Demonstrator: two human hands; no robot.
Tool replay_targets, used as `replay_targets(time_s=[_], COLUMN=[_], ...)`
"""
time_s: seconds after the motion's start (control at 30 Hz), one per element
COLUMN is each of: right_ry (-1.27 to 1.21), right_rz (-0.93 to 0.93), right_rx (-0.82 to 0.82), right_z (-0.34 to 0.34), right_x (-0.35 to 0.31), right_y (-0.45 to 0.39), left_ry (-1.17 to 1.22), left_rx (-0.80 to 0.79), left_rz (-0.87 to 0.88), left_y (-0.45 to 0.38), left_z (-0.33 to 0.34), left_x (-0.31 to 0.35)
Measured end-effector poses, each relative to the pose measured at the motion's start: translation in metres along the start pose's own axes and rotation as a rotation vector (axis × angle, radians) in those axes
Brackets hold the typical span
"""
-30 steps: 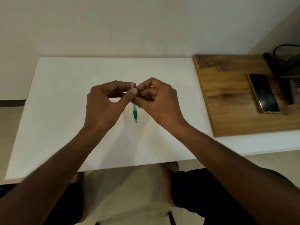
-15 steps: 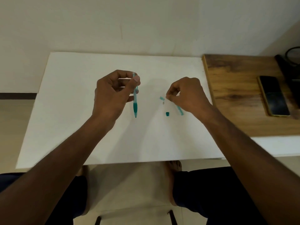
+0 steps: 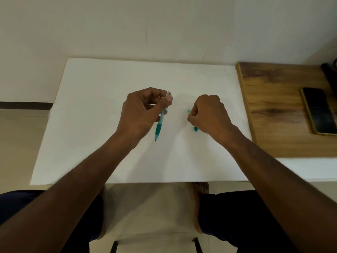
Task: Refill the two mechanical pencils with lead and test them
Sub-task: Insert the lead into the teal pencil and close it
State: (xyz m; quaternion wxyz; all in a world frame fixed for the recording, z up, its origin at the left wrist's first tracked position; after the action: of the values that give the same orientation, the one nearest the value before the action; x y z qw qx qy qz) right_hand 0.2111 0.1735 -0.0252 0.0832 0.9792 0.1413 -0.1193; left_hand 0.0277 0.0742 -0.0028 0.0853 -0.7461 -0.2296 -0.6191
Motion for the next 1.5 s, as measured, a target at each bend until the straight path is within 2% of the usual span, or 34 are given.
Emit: replay_targets(time_s=[0.07, 0.2, 0.33, 0.83, 1.2, 1.4, 1.5], right_ry=[-0.153, -0.752, -0.963, -0.836, -0.857, -0.795, -0.662], right_rz=[-0.067, -0.072, -0.118, -0.232, -0.212, -0.248, -0.331], right_rx=[0.052, 0.076, 0.092, 0.087, 0.071, 0.05, 0.054], right_z=[-0.007, -0.031, -0.04, -0.04, -0.035, -0.038, -0.04], right_x=[-0.003, -0.012, -0.015, -0.009, -0.009, -0.008, -0.003], right_y=[0.001, 0.009, 0.015, 0.017, 0.013, 0.012, 0.012], left_ry=[-0.047, -0.135, -0.201, -0.225, -0.229, -0.245, -0.307], left_rx=[-0.002, -0.016, -0.022, -0.028, -0.026, -0.026, -0.056], left_rz=[0.039, 0.132, 0.178, 0.244, 0.265, 0.296, 0.332], left_y=[0.001, 0.003, 0.003, 0.001, -0.001, 0.001, 0.002], left_z=[-0.001, -0.002, 0.002, 0.001, -0.001, -0.001, 0.0], left_x=[-0.001, -0.001, 0.0, -0.002, -0.003, -0.003, -0.003])
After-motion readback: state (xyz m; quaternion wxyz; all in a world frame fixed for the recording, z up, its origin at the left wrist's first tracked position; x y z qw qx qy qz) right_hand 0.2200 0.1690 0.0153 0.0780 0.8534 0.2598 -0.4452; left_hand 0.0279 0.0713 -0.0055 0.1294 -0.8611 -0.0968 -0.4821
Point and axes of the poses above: each hand's wrist, its own y-axis away from the middle knuckle, its own z-axis out of the palm, x = y × z, the point moved 1 cm from there along -y, towards the middle knuckle, and after that the axes turned 5 degrees about x, right-handed, at the moved point
